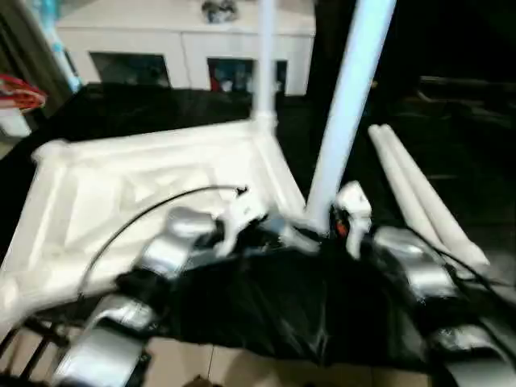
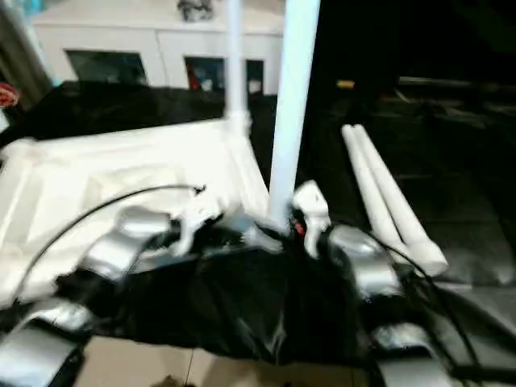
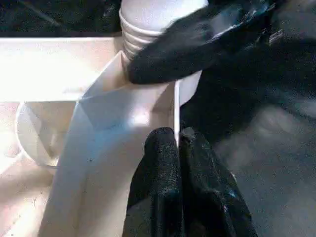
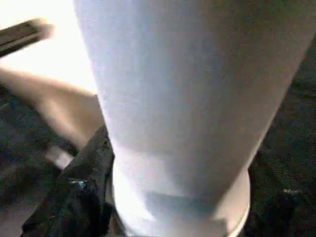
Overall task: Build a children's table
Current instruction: Rotate leg to tighten
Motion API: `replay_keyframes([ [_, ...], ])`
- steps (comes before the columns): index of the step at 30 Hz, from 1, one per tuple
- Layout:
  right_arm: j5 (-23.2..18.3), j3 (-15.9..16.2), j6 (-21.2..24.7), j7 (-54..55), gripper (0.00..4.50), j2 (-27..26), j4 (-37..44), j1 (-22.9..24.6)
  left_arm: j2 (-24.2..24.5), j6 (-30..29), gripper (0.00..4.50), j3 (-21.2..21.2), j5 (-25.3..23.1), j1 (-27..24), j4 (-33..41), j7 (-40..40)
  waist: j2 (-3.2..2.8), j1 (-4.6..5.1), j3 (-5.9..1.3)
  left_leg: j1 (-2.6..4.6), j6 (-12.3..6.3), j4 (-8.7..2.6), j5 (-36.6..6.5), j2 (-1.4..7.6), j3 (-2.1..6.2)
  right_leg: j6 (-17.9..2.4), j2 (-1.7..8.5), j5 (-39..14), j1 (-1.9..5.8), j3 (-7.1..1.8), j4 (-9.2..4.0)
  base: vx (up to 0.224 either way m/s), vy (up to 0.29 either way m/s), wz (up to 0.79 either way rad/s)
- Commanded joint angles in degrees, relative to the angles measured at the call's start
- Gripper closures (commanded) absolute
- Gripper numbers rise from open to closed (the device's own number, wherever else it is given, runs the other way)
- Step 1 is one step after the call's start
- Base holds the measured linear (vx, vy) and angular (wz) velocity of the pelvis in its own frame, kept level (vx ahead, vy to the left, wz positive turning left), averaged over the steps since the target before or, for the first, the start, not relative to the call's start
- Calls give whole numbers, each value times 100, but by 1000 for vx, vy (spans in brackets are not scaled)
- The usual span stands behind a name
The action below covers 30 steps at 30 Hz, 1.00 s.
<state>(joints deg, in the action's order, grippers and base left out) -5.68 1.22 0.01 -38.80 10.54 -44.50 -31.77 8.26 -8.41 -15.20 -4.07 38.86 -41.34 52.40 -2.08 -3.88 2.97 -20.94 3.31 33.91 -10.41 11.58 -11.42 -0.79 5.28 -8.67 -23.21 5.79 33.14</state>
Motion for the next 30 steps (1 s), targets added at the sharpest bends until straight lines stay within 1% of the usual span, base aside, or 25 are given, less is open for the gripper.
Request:
replay_keyframes([
  [1, 73, 18, 257, 638, 173, -270, -449, -35, -309, 46, 450, 153, 130, 294, 23, -482, 77, 17, -361, 112, -126, -405, -1617, 136, 131, -833, 374, -2807, 248, -226, -527, 0, 0, 0],
  [2, 70, -33, 266, 877, 173, -354, -554, -115, -391, 11, 450, 173, 114, 353, -63, -666, 68, 41, -360, 96, -166, -401, -1595, 130, 125, -817, 363, -2773, 240, -229, -532, 0, 0, 0],
  [3, 90, -63, 241, 1142, 173, -433, -667, -200, -464, -10, 450, 178, 79, 407, -147, -849, 71, 48, -362, 97, -186, -403, -1603, 127, 126, -807, 355, -2773, 241, -224, -539, 0, 0, 0],
  [4, 90, -63, 241, 1142, 173, -433, -667, -200, -464, -10, 450, 178, 79, 407, -147, -849, 70, 50, -369, 93, -191, -398, -1585, 128, 126, -808, 358, -2744, 240, -224, -534, 0, 0, 0],
  [5, 173, -52, 76, 1537, 173, -606, -876, -378, -588, 14, 450, 139, -31, 516, -321, -1161, 40, 55, -374, 80, -203, -402, -1564, 138, 130, -839, 362, -2628, 234, -228, -524, 0, 0, 0],
  [6, 173, -52, 76, 1537, 173, -606, -876, -378, -588, 14, 450, 139, -31, 516, -321, -1161, 48, 68, -377, 89, -194, -402, -1580, 135, 127, -856, 350, -2594, 230, -224, -524, 0, 0, 0],
  [7, 236, -58, -95, 1670, 173, -727, -1022, -492, -639, 91, 450, 100, -132, 578, -439, -1279, 56, 58, -385, 82, -211, -400, -1561, 134, 124, -888, 351, -2483, 246, -224, -513, 0, 0, 0],
  [8, 243, -66, -127, 1685, 173, -750, -1055, -514, -645, 111, 450, 92, -153, 589, -464, -1293, 54, 57, -383, 81, -219, -400, -1571, 139, 124, -908, 358, -2446, 240, -229, -510, 0, 0, 0],
  [9, 262, -78, -207, 1702, 173, -788, -1127, -564, -651, 163, 450, 71, -187, 607, -508, -1275, 73, 59, -391, 71, -240, -399, -1548, 135, 123, -933, 357, -2369, 257, -232, -492, 0, 0, 0],
  [10, 220, -134, -242, 1674, 139, -814, -1182, -600, -651, 214, 450, 68, -185, 610, -532, -1226, 64, 45, -395, 68, -278, -398, -1496, 139, 117, -970, 361, -2255, 256, -238, -487, 0, 0, 0],
  [11, 100, -229, -222, 1568, 104, -836, -1179, -607, -637, 260, 450, 69, -163, 593, -513, -1150, 71, 44, -394, 61, -311, -399, -1469, 144, 118, -1028, 361, -2128, 271, -244, -461, 0, 0, 0],
  [13, 51, -261, -205, 1504, 101, -834, -1166, -604, -621, 313, 450, 61, -147, 575, -487, -1084, 72, 40, -403, 50, -365, -399, -1386, 154, 113, -1110, 356, -1894, 283, -251, -427, 0, 0, 0],
  [14, 85, -220, -235, 1446, 92, -783, -1165, -598, -592, 376, 450, 40, -105, 543, -444, -990, 69, 39, -406, 45, -389, -397, -1334, 158, 112, -1162, 359, -1776, 288, -254, -410, 0, 0, 0],
  [16, 126, -184, -319, 1339, 64, -685, -1179, -597, -563, 438, 450, 24, -44, 495, -406, -869, 75, 39, -409, 48, -400, -394, -1314, 162, 106, -1216, 362, -1694, 288, -257, -396, 0, 0, 0],
  [17, 126, -184, -319, 1339, 58, -685, -1179, -597, -563, 438, 450, 24, -44, 495, -406, -869, 76, 38, -407, 42, -413, -390, -1315, 153, 101, -1217, 367, -1724, 300, -256, -398, 0, 0, 0],
  [18, 147, -160, -352, 1283, 53, -637, -1154, -583, -545, 472, 450, 14, -31, 472, -380, -807, 79, 40, -402, 42, -420, -390, -1322, 155, 101, -1210, 369, -1759, 298, -258, -404, 0, 0, 0],
  [19, 214, -110, -480, 1057, 44, -494, -1136, -562, -484, 545, 450, 5, 9, 401, -311, -595, 77, 33, -403, 48, -425, -389, -1324, 154, 102, -1189, 372, -1835, 296, -252, -415, 0, 0, 0],
  [21, 246, -92, -533, 983, 20, -447, -1143, -559, -465, 581, 450, 3, 16, 384, -301, -527, 79, 31, -404, 42, -441, -385, -1296, 157, 98, -1187, 368, -1815, 294, -259, -412, 0, 0, 0],
  [23, 331, 8, -594, 691, 12, -299, -1046, -500, -384, 675, 450, -18, 53, 310, -208, -296, 88, 23, -413, 29, -476, -381, -1216, 166, 100, -1237, 370, -1672, 311, -259, -384, 0, 0, 0],
  [25, 385, 148, -646, 230, 3, -109, -860, -396, -271, 711, 450, -32, 110, 221, -83, -15, 82, 16, -414, 26, -522, -377, -1176, 174, 95, -1281, 364, -1545, 305, -261, -363, 0, 0, 0],
  [26, 365, 186, -632, 24, 3, -45, -779, -352, -239, 720, 450, -38, 128, 202, -58, 68, 89, 8, -412, 19, -547, -373, -1150, 179, 89, -1294, 361, -1491, 314, -263, -353, 0, 0, 0],
  [27, 345, 240, -622, -234, 3, 38, -664, -291, -196, 743, 450, -48, 148, 179, -28, 171, 83, -8, -420, 36, -571, -368, -1135, 175, 82, -1304, 353, -1459, 313, -261, -352, 0, 0, 0],
  [28, 267, 292, -569, -586, 3, 133, -488, -198, -140, 777, 450, -62, 192, 137, 36, 329, 87, -20, -416, 24, -608, -368, -1104, 188, 83, -1333, 353, -1407, 315, -263, -337, 0, 0, 0],
  [29, 257, 298, -563, -628, 3, 144, -467, -187, -133, 782, 450, -64, 197, 132, 44, 348, 88, -33, -414, 25, -630, -368, -1108, 186, 79, -1330, 347, -1411, 322, -258, -341, 0, 0, 0],
  [30, 170, 338, -502, -945, 3, 233, -304, -102, -78, 812, 450, -79, 238, 91, 112, 503, 85, -53, -411, 30, -642, -368, -1120, 198, 77, -1327, 351, -1437, 314, -262, -339, 0, 0, 0],
])
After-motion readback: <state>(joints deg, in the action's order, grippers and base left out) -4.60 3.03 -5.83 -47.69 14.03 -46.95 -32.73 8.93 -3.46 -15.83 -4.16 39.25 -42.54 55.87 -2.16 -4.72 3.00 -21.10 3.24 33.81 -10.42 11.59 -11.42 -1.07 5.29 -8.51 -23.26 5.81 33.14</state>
